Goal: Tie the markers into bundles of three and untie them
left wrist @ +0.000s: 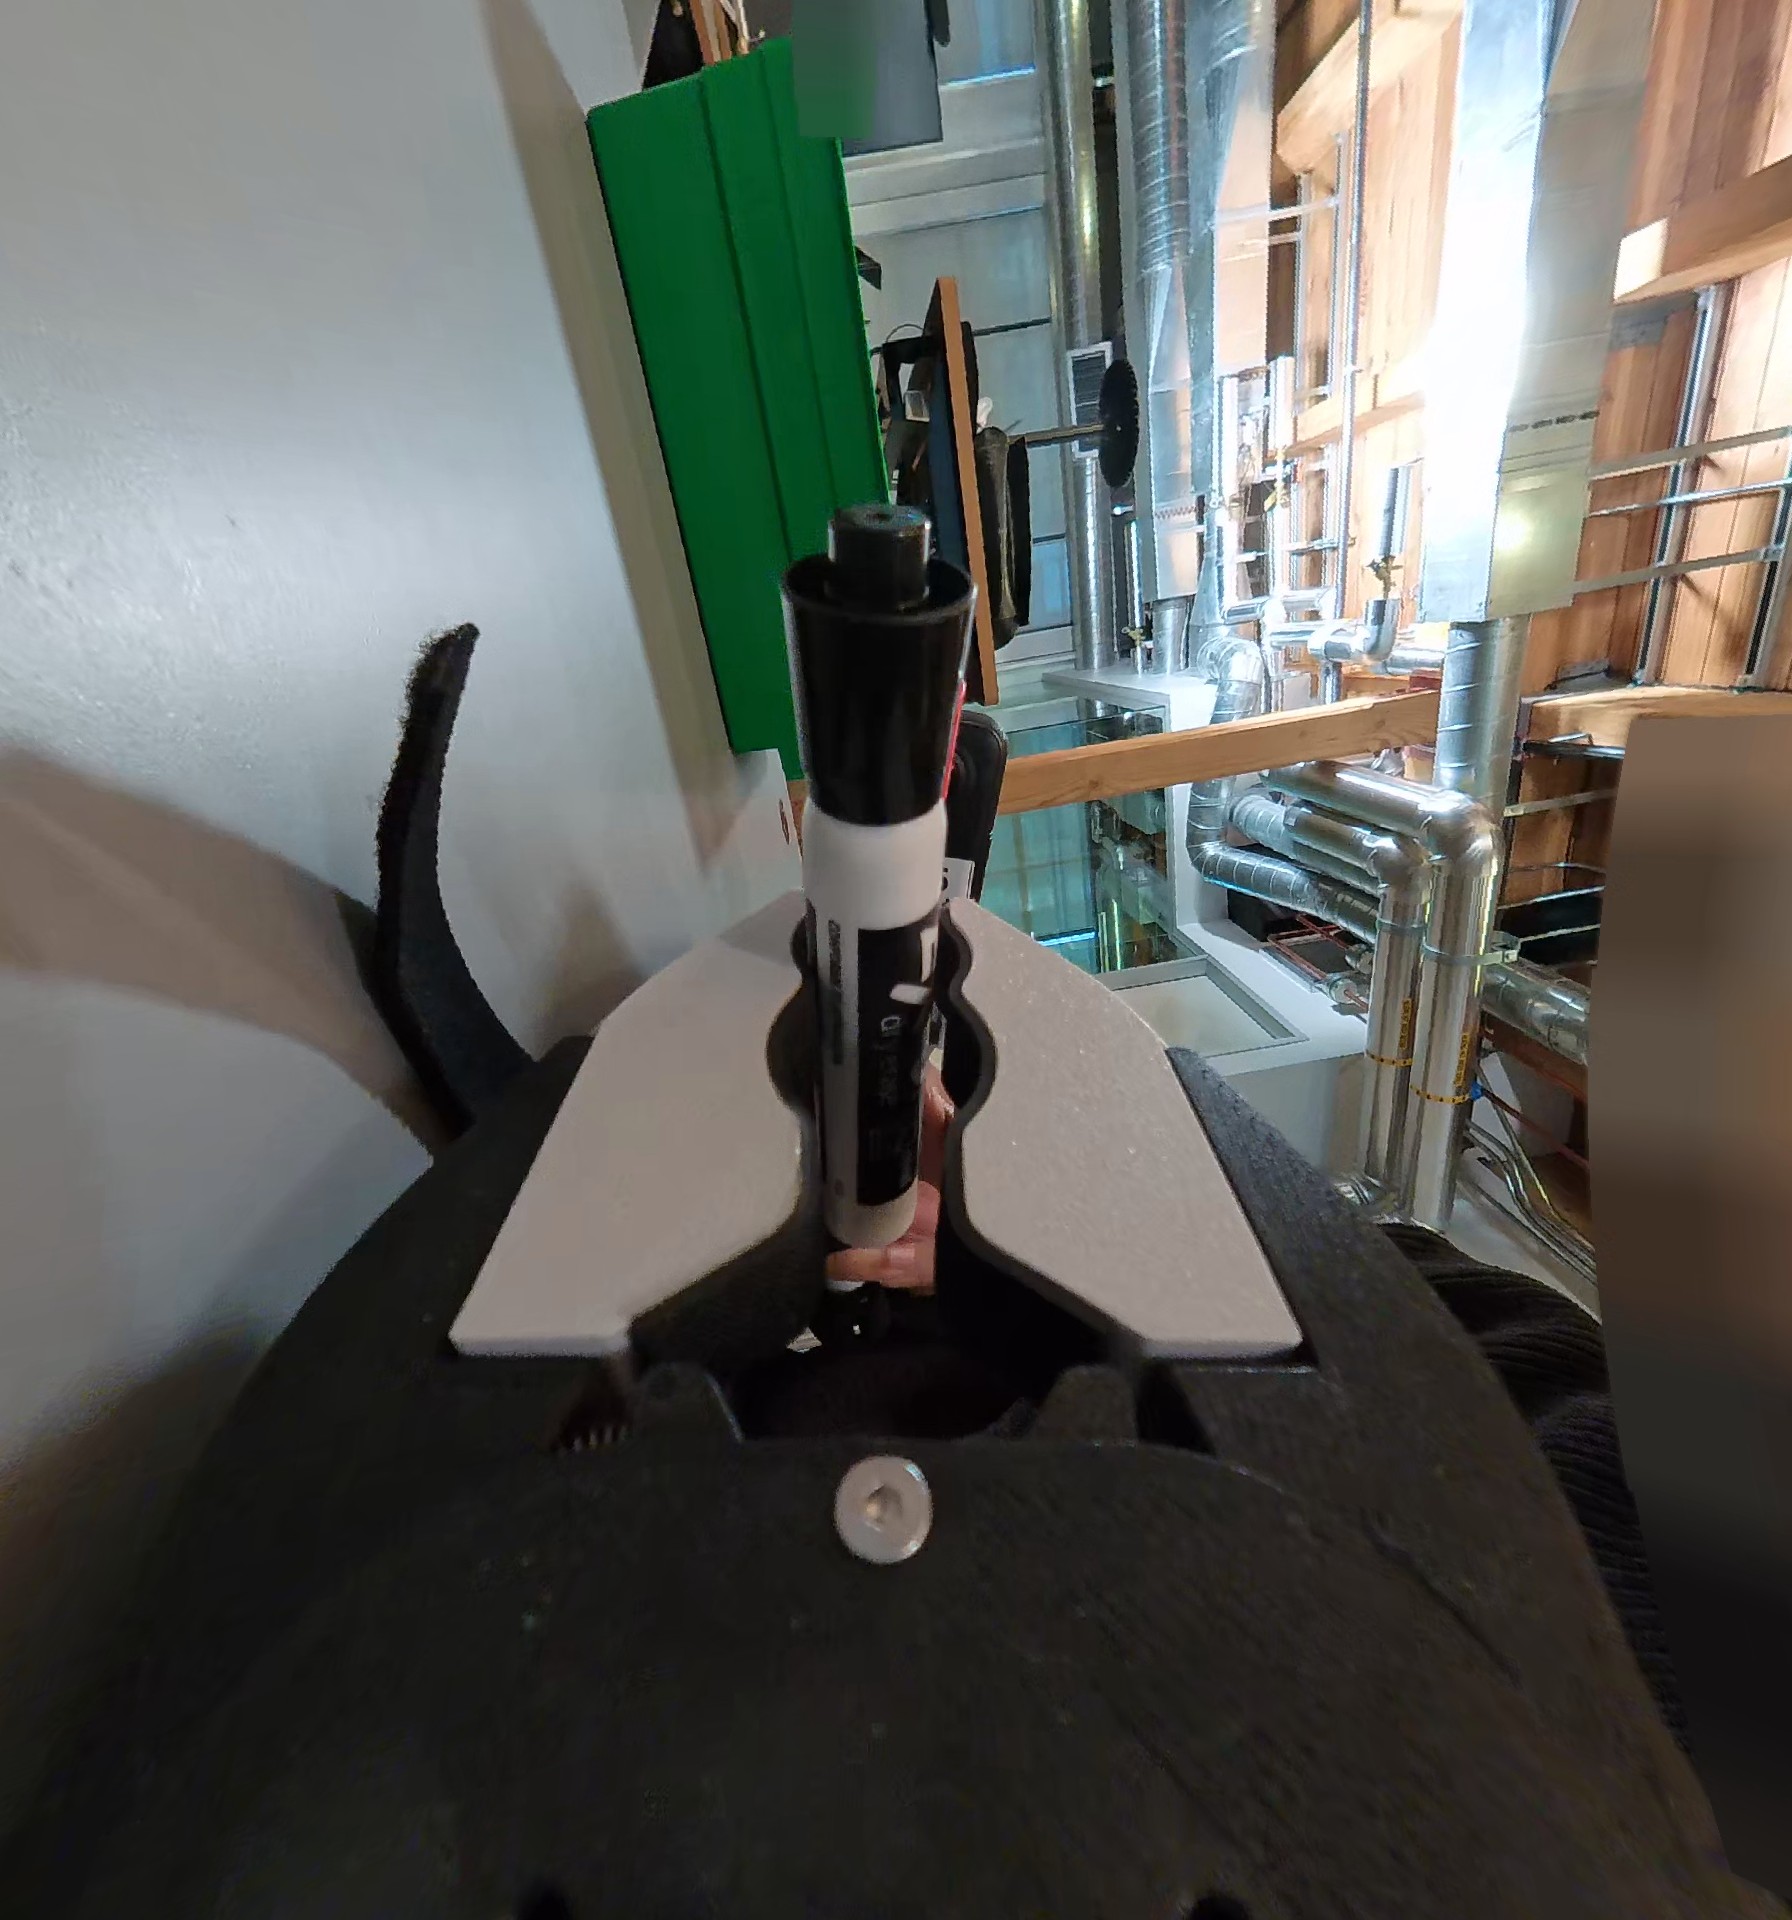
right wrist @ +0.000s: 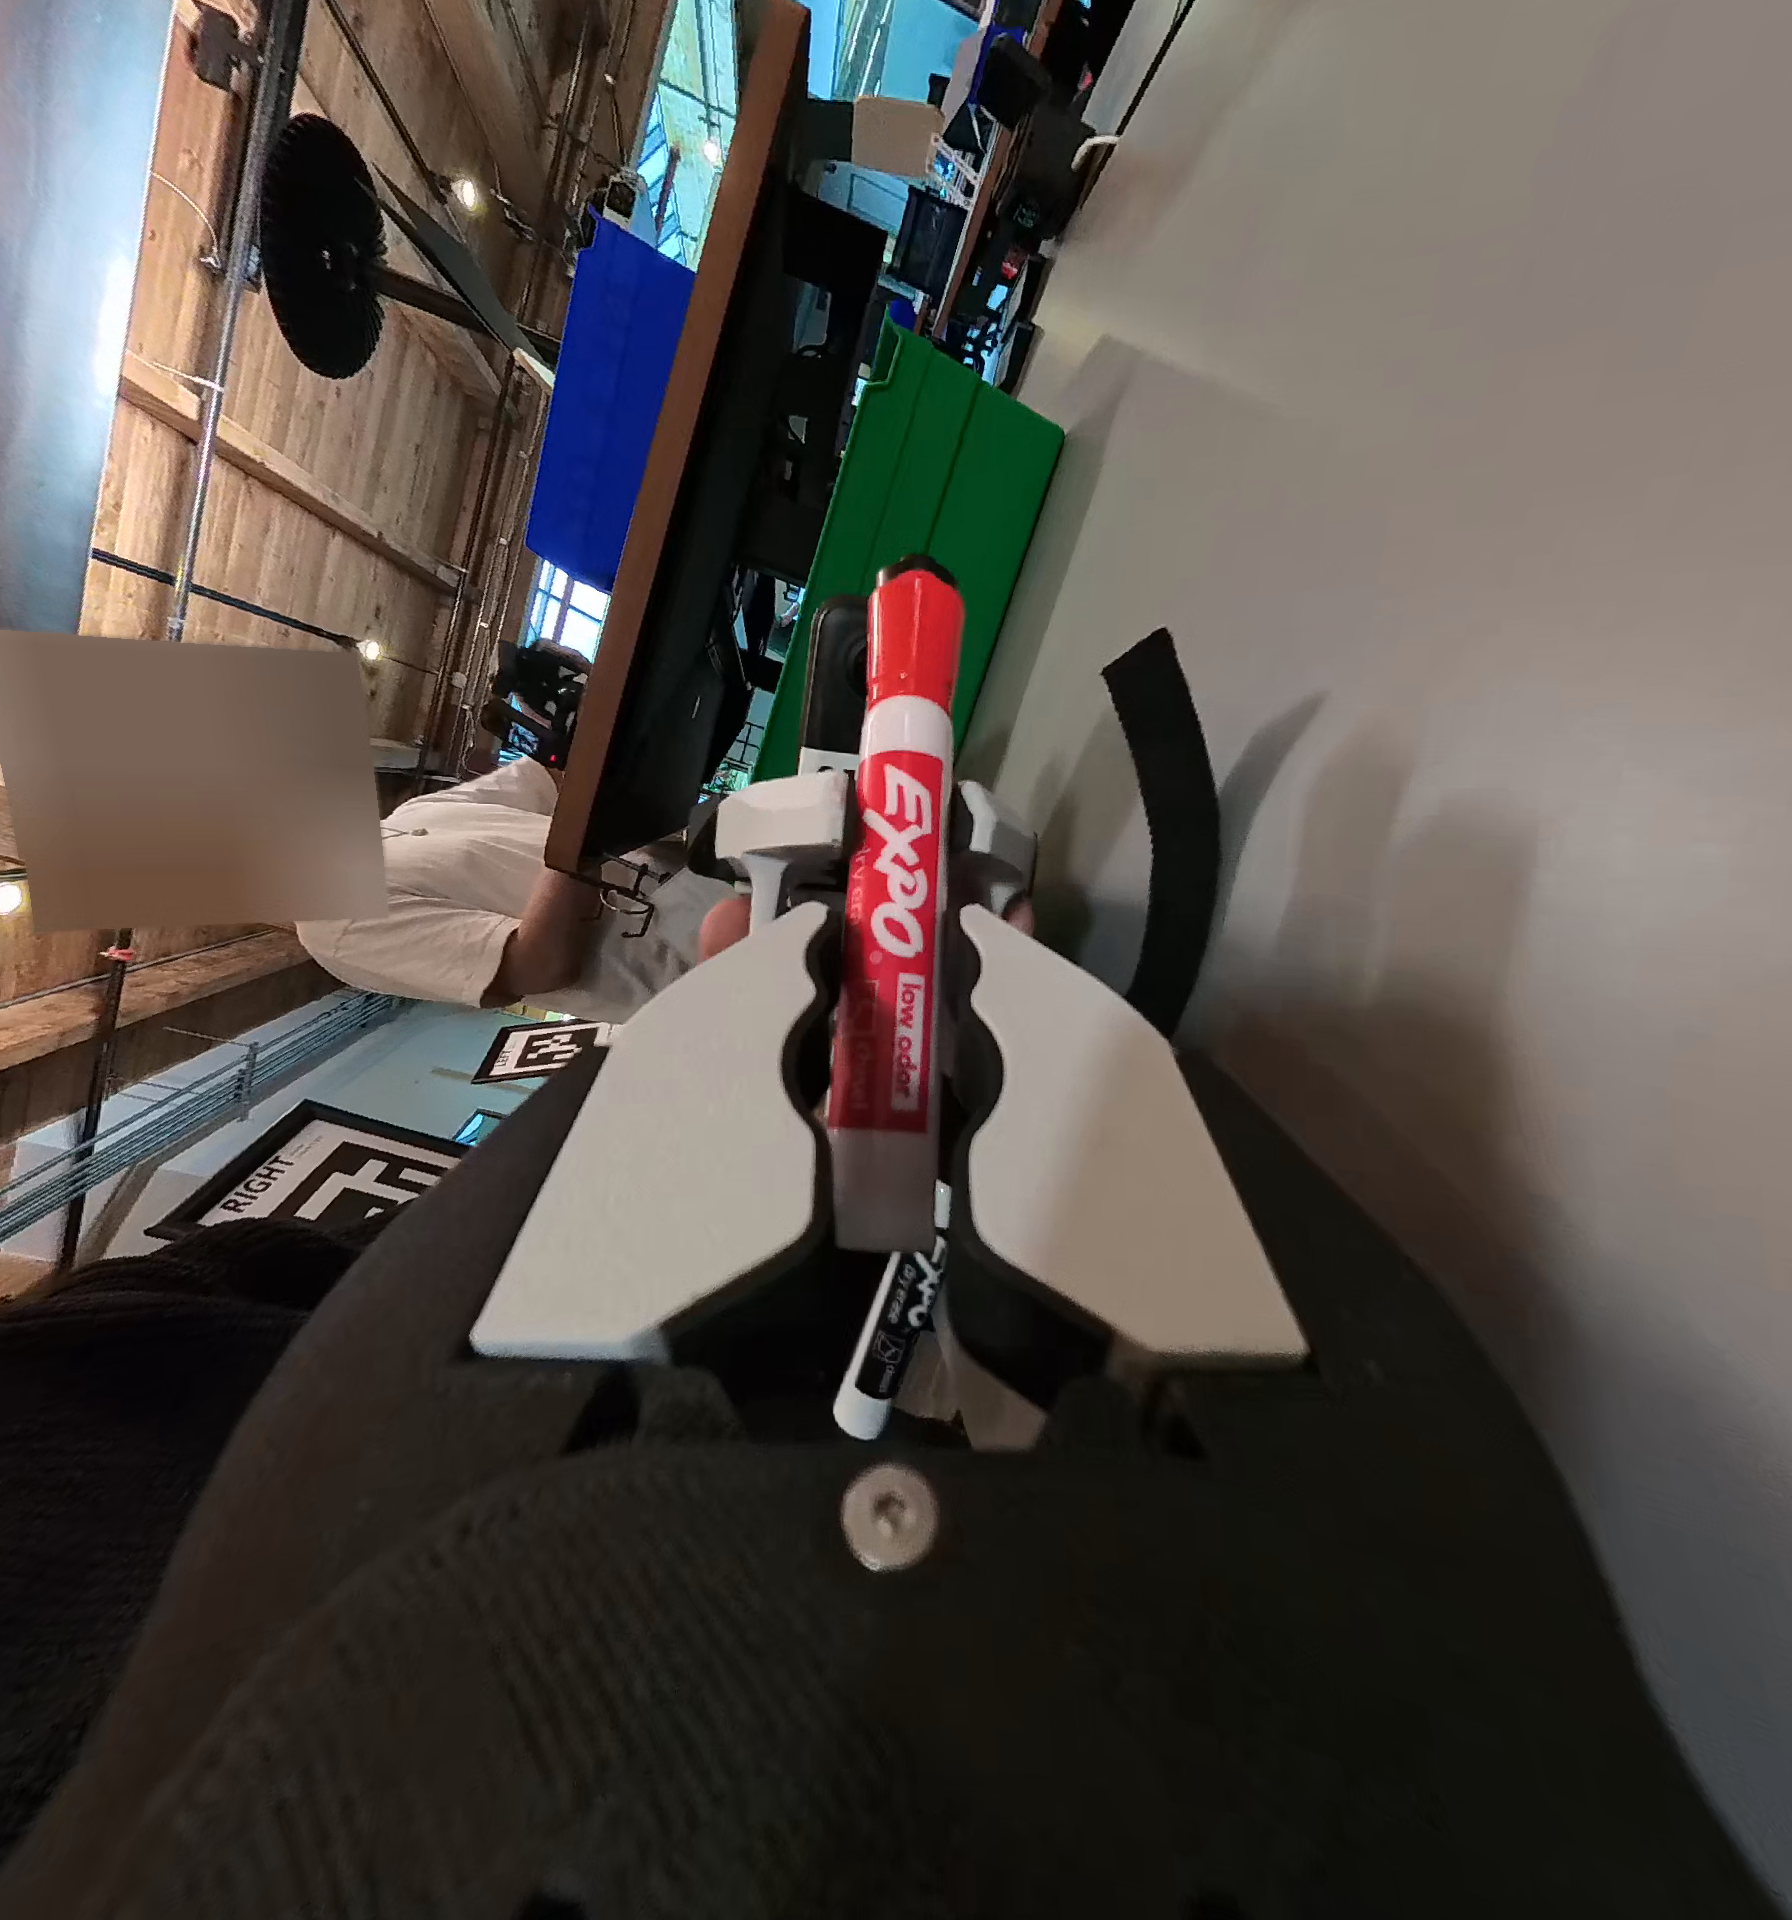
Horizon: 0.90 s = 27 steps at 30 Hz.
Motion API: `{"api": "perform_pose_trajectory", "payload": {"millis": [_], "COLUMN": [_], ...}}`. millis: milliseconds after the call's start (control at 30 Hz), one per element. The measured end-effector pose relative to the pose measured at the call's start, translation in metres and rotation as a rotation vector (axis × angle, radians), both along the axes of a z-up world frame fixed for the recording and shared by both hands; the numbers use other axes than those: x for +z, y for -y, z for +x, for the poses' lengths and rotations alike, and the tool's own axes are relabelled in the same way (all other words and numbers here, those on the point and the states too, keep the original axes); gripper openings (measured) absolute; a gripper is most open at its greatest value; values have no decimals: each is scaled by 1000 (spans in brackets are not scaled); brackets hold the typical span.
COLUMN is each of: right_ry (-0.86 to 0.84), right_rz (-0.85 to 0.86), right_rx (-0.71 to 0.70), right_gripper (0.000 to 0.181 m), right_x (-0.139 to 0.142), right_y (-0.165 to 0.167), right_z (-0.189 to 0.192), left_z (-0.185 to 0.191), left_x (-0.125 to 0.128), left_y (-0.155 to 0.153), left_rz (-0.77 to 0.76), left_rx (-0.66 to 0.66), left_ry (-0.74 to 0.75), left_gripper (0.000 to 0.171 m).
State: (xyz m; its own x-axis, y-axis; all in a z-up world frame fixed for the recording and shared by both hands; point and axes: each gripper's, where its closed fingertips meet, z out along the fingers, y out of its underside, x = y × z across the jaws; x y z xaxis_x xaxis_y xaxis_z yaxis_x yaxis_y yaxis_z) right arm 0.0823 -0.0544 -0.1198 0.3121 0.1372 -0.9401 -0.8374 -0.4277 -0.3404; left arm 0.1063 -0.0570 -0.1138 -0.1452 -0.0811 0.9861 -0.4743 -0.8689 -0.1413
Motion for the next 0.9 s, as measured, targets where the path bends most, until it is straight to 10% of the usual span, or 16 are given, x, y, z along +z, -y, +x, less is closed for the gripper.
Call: {"api": "perform_pose_trajectory", "payload": {"millis": [433, 900], "right_ry": [-37, 5], "right_rz": [29, -28], "right_rx": [11, 110], "right_gripper": [45, 20], "right_x": [7, -6], "right_y": [3, 8], "right_z": [6, -14], "left_z": [-1, -5], "left_x": [0, 6], "left_y": [-26, -39], "left_rz": [-34, 3], "left_rx": [69, 110], "left_ry": [-10, 15], "left_gripper": [19, 19]}}
